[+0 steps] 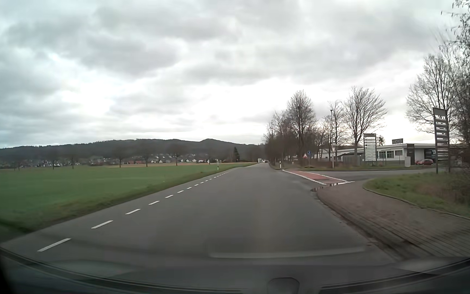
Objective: Follow the waypoints while adhering to traffic rules and regulations
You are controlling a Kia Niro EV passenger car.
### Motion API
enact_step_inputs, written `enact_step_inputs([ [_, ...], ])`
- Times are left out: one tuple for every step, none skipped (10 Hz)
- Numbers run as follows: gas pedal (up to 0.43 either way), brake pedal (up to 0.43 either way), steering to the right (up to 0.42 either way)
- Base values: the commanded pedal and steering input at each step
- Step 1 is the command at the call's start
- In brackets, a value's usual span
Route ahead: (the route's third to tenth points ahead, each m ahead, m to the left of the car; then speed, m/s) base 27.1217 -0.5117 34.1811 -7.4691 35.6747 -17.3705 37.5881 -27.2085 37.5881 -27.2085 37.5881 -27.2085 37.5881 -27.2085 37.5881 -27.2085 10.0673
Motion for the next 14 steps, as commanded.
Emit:
enact_step_inputs([
  [0.0, 0.159, 0.006],
  [0.0, 0.159, 0.006],
  [0.0, 0.165, 0.006],
  [0.0, 0.171, 0.006],
  [0.0, 0.177, 0.006],
  [0.0, 0.183, 0.006],
  [0.0, 0.189, 0.006],
  [0.0, 0.201, 0.011],
  [0.0, 0.201, 0.018],
  [0.0, 0.201, 0.034],
  [0.0, 0.207, 0.057],
  [0.0, 0.213, 0.076],
  [0.0, 0.213, 0.107],
  [0.0, 0.213, 0.14],
])
